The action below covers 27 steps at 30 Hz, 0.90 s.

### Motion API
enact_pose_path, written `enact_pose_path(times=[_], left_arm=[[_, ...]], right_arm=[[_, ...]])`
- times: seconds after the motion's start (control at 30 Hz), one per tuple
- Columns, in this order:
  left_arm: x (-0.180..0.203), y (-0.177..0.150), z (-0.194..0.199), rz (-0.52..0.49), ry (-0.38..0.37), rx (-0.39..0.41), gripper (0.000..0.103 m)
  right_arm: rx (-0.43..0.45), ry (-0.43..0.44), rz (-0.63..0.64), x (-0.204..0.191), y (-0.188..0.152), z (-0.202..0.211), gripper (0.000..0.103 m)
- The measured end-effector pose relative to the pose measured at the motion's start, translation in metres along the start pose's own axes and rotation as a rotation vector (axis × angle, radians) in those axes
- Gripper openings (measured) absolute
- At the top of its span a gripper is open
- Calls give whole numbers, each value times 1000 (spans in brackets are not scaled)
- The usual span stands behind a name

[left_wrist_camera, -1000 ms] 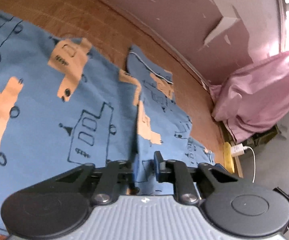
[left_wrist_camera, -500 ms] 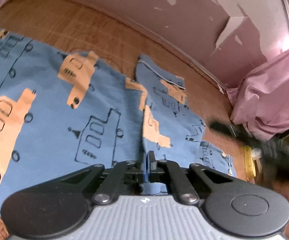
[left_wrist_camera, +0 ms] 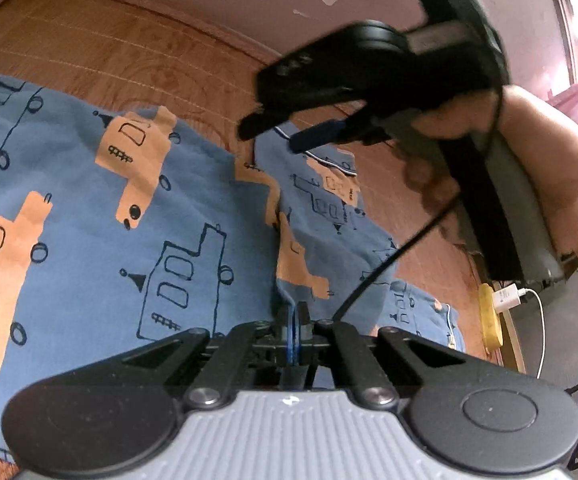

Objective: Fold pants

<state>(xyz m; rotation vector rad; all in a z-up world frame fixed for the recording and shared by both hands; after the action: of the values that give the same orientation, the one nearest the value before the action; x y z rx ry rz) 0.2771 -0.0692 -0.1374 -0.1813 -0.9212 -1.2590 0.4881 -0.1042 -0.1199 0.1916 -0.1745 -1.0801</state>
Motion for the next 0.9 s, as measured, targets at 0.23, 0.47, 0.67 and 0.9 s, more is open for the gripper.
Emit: enact_pose_path(times=[0.23,0.47,0.67,0.9], left_arm=[[7,-1,2,-44,-3,13,1],[19,-5,6,-116,10,28,1],[28,-5,14,-168,13,49,0],[65,-9,28,-348,-13,92,0]], right_arm=[[-34,-136,129,-9,-14,-3,51],[-1,-144,79,-4,-9,-1,4],[185,-2,-98,25,-9,44,0],[491,41,-361,103,-95,154,0]])
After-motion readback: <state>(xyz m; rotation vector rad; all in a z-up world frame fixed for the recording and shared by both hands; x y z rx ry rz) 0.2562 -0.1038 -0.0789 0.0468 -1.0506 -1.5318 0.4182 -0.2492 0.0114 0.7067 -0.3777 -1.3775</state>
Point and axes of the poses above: each gripper's, at about its wrist camera, not at the fingertips, and z roughly against the way its jaws point, x to its right, y to its top, the point moved 10 cm from there along -z, roughly the way its jaws point, and after that the axes turned 8 degrees about z, right-handed, at the moved point
